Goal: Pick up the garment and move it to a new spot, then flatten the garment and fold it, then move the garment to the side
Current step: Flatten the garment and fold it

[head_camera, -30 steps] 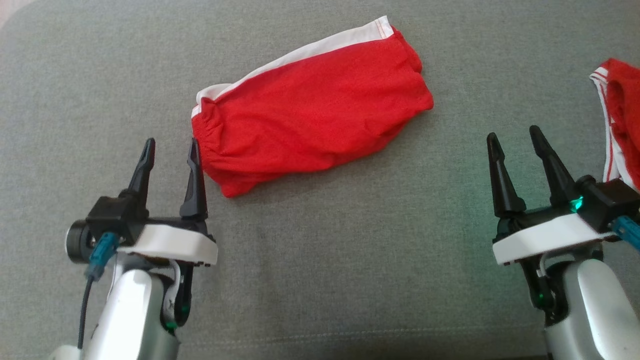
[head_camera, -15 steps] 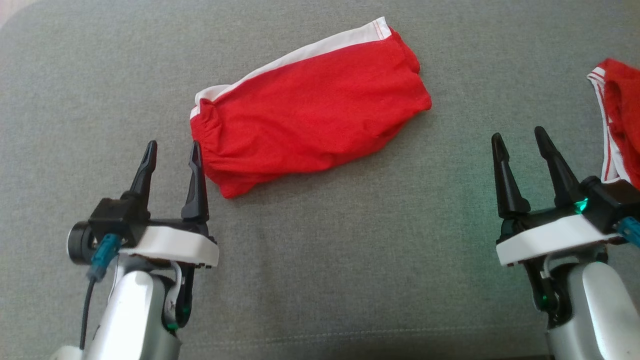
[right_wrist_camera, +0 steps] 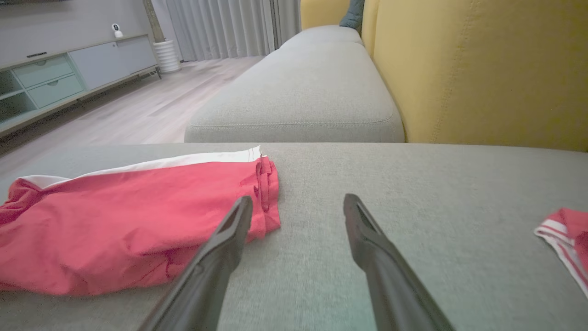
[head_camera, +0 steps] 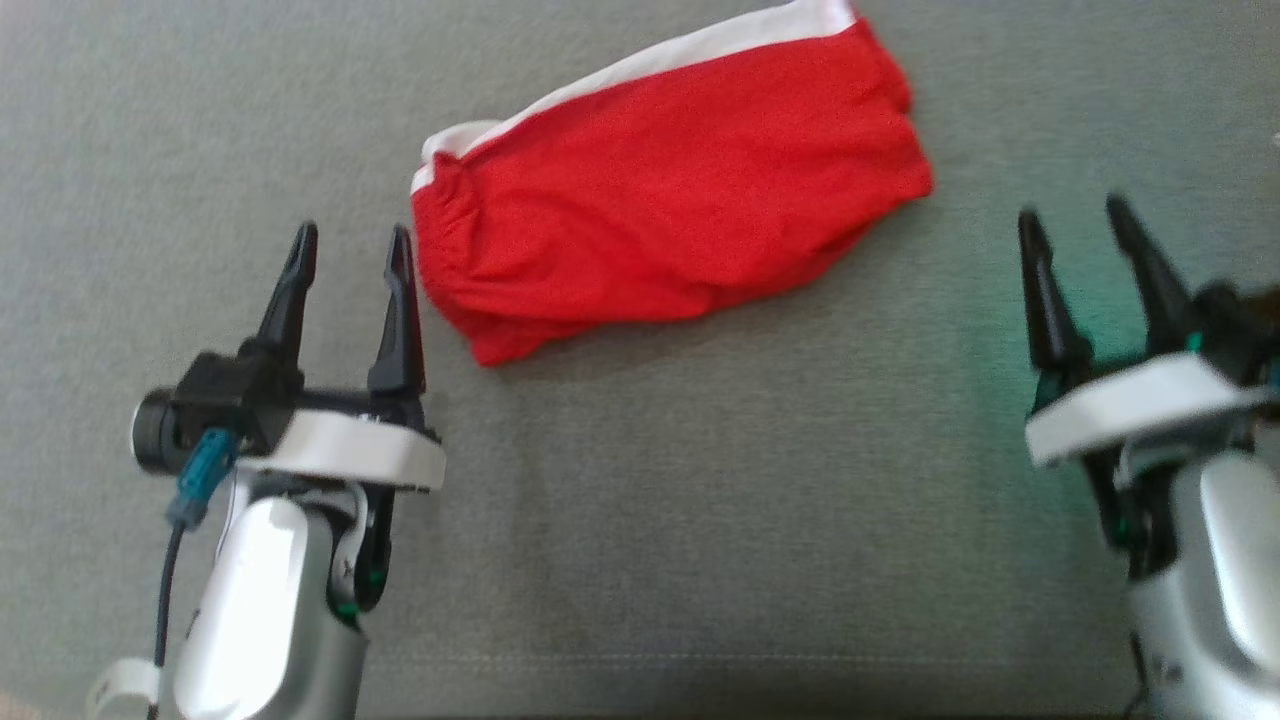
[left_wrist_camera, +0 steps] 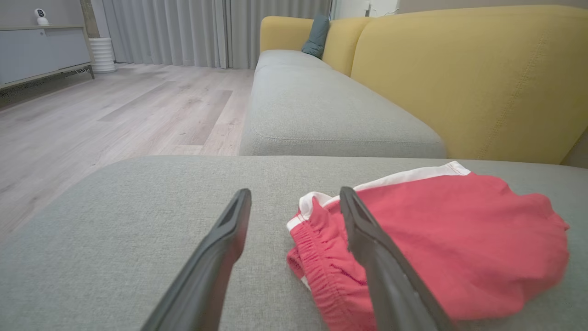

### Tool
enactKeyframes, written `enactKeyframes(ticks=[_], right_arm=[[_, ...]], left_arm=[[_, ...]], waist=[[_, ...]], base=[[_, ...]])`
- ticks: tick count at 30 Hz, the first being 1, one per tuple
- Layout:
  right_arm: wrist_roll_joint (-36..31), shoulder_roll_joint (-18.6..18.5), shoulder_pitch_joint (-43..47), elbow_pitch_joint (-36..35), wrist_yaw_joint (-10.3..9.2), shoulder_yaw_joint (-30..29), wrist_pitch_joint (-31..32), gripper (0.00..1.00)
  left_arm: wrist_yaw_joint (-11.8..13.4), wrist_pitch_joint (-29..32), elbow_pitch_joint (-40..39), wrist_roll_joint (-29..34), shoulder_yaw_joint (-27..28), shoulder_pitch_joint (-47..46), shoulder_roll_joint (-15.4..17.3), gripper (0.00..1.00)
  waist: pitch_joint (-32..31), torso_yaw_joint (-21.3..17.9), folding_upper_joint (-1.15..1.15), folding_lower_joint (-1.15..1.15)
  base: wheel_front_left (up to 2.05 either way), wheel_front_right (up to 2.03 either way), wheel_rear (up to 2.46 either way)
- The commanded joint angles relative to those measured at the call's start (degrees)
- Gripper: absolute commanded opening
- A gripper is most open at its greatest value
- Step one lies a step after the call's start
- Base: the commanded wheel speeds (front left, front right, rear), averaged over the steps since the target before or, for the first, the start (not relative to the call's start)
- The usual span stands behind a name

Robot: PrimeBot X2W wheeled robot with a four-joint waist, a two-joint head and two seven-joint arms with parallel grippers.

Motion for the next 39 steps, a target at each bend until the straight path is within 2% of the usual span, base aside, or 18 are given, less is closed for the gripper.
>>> enactKeyframes(ticks=[1, 10, 15, 19, 20, 21, 22, 23, 24, 28, 32, 39], right_arm=[[0.0, -1.2, -3.3, -0.8, -0.05, 1.8, 0.0, 1.0], [1.1, -3.2, -15.6, 13.6, -0.05, 5.6, 2.6, 1.0], [1.8, -2.6, -18.4, 22.5, -0.05, 5.3, 6.6, 1.0], [1.7, -1.3, -19.7, 26.7, -0.05, 4.7, 10.6, 1.0], [2.0, -0.9, -20.1, 27.0, -0.05, 4.7, 11.2, 0.97], [2.2, -0.5, -20.2, 27.6, -0.05, 4.5, 12.7, 0.37], [2.2, -0.5, -20.2, 27.6, -0.05, 4.5, 12.7, 0.37], [2.1, -0.3, -20.5, 27.7, -0.05, 4.6, 13.5, 0.08], [2.2, 0.0, -20.8, 27.6, -0.05, 4.5, 13.9, 0.0], [2.4, 0.6, -21.4, 27.3, -0.05, 4.4, 15.7, 0.0], [1.5, 1.0, -20.4, 25.7, -0.05, 4.6, 14.8, 0.0], [0.4, 2.7, -11.0, 18.9, -0.05, 3.2, 11.4, 0.0]], left_arm=[[-0.2, -0.3, -2.0, 0.4, 1.5, -2.2, 0.4, 1.0], [-0.7, -0.3, -1.5, 0.2, 0.3, -5.0, -0.1, 1.0], [-0.4, -0.3, -1.2, 0.3, 0.1, -5.1, -0.3, 1.0], [-0.1, -0.3, -1.4, 0.4, 0.5, -4.7, -0.3, 1.0], [0.0, -0.3, -1.4, 0.5, 0.6, -4.6, -0.3, 1.0], [0.0, -0.3, -1.5, 0.6, 0.8, -4.5, -0.3, 1.0], [0.0, -0.3, -1.5, 0.6, 0.8, -4.5, -0.3, 1.0], [0.0, -0.3, -1.5, 0.6, 0.9, -4.5, -0.3, 1.0], [0.0, -0.3, -1.5, 0.7, 0.9, -4.5, -0.3, 1.0], [-0.1, -0.3, -1.4, 0.9, 1.1, -4.4, -0.3, 1.0], [-0.2, -0.3, -1.3, 1.0, 1.2, -4.2, -0.3, 1.0], [-0.7, -0.3, -0.6, 0.8, 1.7, -1.8, -0.4, 1.0]], waist=[[1.9, 2.0, 0.0, 0.0], [4.6, 5.3, 0.0, 0.0], [4.2, 6.0, 0.0, 0.0], [3.9, 5.8, 0.0, 0.0], [3.9, 5.6, 0.0, 0.0], [3.9, 5.5, 0.0, 0.0], [3.9, 5.5, 0.0, 0.0], [3.9, 5.3, 0.0, 0.0], [3.9, 5.1, 0.0, 0.0], [3.5, 4.5, 0.0, 0.0], [2.7, 3.9, 0.0, 0.0], [-0.4, 2.7, 0.0, 0.0]], base=[[0.0, 0.0, 0.0], [0.0, 0.0, 0.0], [0.0, 0.0, 0.0], [0.0, 0.0, 0.0], [0.0, 0.0, 0.0], [0.0, 0.0, 0.0], [0.0, 0.0, 0.0], [0.0, 0.0, 0.0], [0.0, 0.0, 0.0], [0.0, 0.0, 0.0], [0.0, 0.0, 0.0], [0.0, 0.0, 0.0]])
